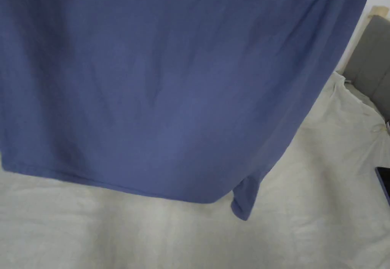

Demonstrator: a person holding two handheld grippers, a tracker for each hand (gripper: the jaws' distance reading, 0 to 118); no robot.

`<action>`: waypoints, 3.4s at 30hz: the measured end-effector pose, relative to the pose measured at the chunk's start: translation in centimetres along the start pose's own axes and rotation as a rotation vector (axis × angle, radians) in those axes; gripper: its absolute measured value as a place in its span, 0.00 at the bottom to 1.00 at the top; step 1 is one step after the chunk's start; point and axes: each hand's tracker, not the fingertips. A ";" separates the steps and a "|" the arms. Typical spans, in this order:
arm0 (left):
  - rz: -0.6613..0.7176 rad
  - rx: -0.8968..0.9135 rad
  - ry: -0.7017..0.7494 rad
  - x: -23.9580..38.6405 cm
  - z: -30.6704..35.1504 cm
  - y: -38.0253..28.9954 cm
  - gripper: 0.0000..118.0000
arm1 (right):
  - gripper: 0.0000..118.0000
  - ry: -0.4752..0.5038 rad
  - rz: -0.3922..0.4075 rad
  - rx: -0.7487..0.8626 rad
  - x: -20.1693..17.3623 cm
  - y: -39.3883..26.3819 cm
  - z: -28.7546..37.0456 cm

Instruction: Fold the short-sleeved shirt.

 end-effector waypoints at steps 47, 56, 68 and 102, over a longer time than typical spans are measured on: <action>-0.244 -0.517 -0.005 7.1 -13.0 -40.2 0.00 | 0.02 -0.064 -0.206 -0.417 -5.2 -33.6 -20.9; -0.233 -0.609 -0.081 1.3 -2.8 -45.7 0.00 | 0.02 0.065 -0.099 -0.569 -5.4 -46.0 -11.9; -0.250 -0.675 -0.090 -5.6 8.7 -49.1 0.00 | 0.02 0.209 -0.009 -0.635 -5.4 -52.8 1.0; -0.190 -0.281 -0.057 -3.2 16.8 -41.1 0.85 | 0.95 0.057 -0.216 -0.105 -3.7 -44.9 10.4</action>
